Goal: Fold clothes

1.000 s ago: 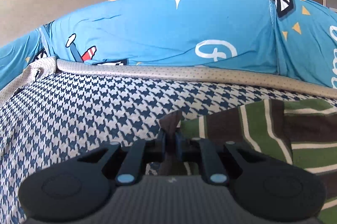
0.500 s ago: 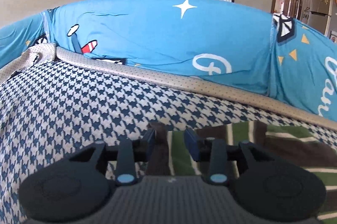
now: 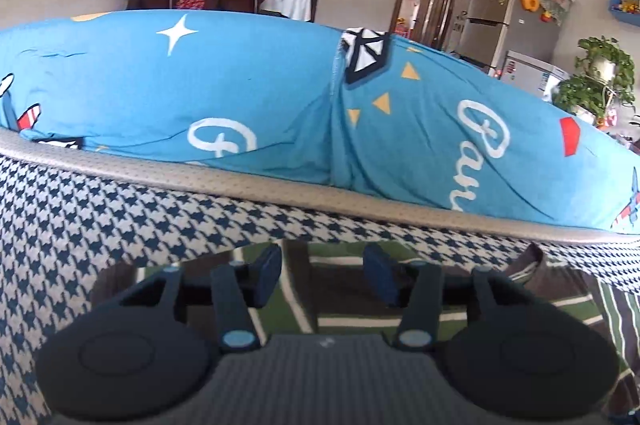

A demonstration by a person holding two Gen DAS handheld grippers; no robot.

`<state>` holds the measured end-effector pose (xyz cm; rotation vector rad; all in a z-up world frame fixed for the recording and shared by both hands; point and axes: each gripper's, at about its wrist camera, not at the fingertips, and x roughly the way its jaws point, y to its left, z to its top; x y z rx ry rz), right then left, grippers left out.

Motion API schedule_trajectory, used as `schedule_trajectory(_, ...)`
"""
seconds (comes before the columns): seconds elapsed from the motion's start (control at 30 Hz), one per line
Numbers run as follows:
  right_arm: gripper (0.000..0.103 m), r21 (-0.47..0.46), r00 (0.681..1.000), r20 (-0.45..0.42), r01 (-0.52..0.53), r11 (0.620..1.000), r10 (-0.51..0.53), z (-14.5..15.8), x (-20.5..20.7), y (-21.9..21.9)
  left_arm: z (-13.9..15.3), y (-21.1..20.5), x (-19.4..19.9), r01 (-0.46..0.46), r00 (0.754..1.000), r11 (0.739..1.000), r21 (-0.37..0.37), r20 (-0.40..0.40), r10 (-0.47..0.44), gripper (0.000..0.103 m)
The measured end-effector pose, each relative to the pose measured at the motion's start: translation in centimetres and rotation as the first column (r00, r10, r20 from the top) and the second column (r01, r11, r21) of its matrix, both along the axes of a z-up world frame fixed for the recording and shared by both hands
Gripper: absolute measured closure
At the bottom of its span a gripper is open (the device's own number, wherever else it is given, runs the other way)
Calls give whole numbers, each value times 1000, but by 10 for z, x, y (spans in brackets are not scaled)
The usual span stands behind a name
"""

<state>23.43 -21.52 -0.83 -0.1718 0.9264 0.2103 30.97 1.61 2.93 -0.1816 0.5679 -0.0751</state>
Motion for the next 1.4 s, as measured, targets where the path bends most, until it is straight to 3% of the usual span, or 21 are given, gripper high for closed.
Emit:
schedule_trajectory(0.33, 0, 5, 1000, -6, -6, 1000, 6, 0, -1, -1, -2, -36, 25, 132, 991, 991, 13, 14, -132, 44)
schedule_trajectory(0.53, 0, 5, 1000, -9, -8, 1000, 8, 0, 0, -1, -13, -42, 40, 138, 990, 989, 50, 1, -139, 31)
schedule_trajectory(0.8, 0, 4, 1000, -10, -13, 1000, 13, 0, 1, -1, -20, -46, 62, 179, 983, 982, 62, -44, -177, 27)
schedule_trajectory(0.93, 0, 4, 1000, -10, -16, 1000, 16, 0, 2, 0, -25, -46, 68, 221, 973, 975, 36, -82, -218, 31)
schedule_trajectory(1.1, 0, 3, 1000, -10, -14, 1000, 14, -1, 3, 0, -28, -49, 58, 282, 956, 957, 68, -104, -275, 52)
schedule_trajectory(1.23, 0, 0, 1000, -10, -10, 1000, 10, -1, 4, 1, -28, -42, 46, 263, 961, 963, 59, -105, -256, 65)
schedule_trajectory(1.4, 0, -2, 1000, -7, -8, 1000, 8, -2, 2, 1, -31, -37, 34, 265, 960, 963, 51, -111, -259, 68)
